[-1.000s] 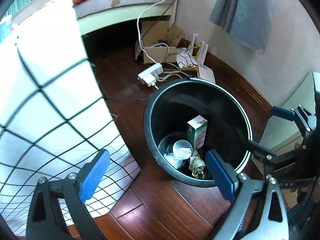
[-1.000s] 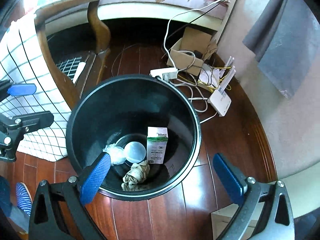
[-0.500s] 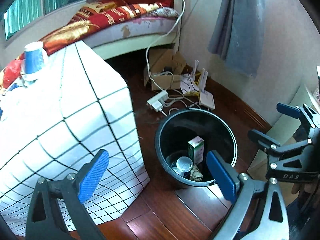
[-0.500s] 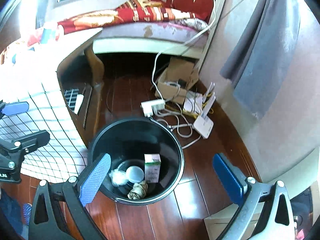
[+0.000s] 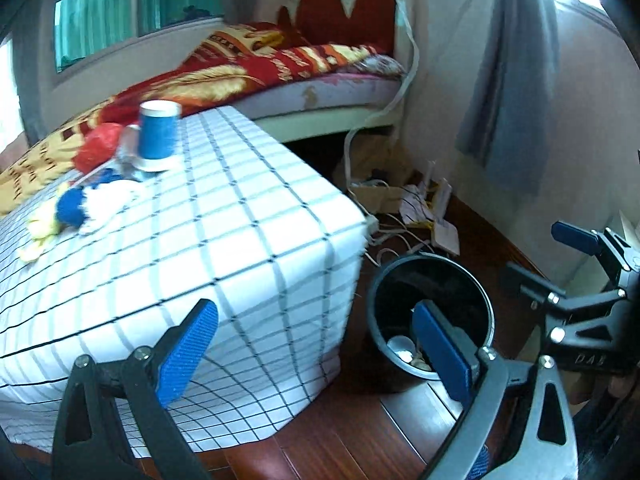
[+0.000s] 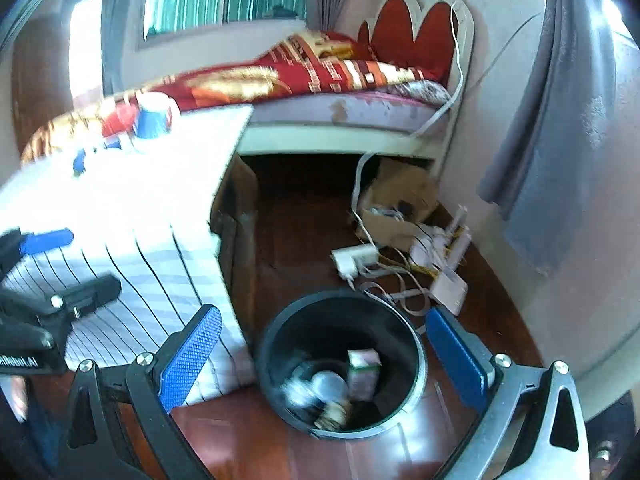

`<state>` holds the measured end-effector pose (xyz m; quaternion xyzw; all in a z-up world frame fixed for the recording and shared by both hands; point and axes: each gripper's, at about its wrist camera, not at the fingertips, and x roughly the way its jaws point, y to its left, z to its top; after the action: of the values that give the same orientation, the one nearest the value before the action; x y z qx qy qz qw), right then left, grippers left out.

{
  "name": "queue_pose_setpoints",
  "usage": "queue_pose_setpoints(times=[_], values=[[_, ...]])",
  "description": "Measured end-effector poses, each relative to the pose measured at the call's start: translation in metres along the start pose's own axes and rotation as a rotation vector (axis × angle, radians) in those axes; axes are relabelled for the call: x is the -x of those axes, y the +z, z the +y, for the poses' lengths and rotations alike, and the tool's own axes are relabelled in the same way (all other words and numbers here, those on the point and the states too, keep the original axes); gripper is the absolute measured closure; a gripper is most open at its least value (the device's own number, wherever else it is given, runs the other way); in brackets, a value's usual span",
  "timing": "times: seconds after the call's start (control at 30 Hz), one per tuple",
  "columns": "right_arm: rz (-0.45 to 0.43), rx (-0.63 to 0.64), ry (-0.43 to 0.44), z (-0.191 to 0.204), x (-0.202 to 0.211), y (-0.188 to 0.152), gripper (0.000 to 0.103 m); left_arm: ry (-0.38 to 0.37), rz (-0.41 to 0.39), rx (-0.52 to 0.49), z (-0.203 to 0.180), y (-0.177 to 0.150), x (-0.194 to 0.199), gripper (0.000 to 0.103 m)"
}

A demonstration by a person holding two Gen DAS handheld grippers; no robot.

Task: Collect trash
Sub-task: 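Move both open tools back over the table, then grasp the blue-and-white paper cup with the right tool while the left tool grasps the yellow knitted cloth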

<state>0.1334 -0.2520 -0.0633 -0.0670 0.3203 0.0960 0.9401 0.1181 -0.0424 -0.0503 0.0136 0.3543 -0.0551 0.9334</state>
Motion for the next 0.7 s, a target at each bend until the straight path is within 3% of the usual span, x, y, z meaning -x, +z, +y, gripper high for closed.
queue_pose_setpoints(times=[0.13, 0.27, 0.33, 0.7], values=[[-0.073, -0.018, 0.063, 0.02, -0.002, 0.02, 0.0, 0.051, -0.029, 0.04, 0.029, 0.001, 0.01, 0.004], [-0.056, -0.024, 0.083, 0.043, -0.007, 0.039, 0.0, 0.112, -0.052, 0.102, 0.067, 0.0, 0.02, 0.005], [-0.067, -0.042, 0.146, 0.058, -0.009, 0.052, 0.0, 0.147, -0.061, 0.127, 0.089, -0.001, 0.025, 0.006], [-0.089, 0.07, 0.296, 0.154, -0.048, 0.11, 0.0, 0.349, -0.113, 0.225, 0.209, 0.006, 0.037, 0.007]])
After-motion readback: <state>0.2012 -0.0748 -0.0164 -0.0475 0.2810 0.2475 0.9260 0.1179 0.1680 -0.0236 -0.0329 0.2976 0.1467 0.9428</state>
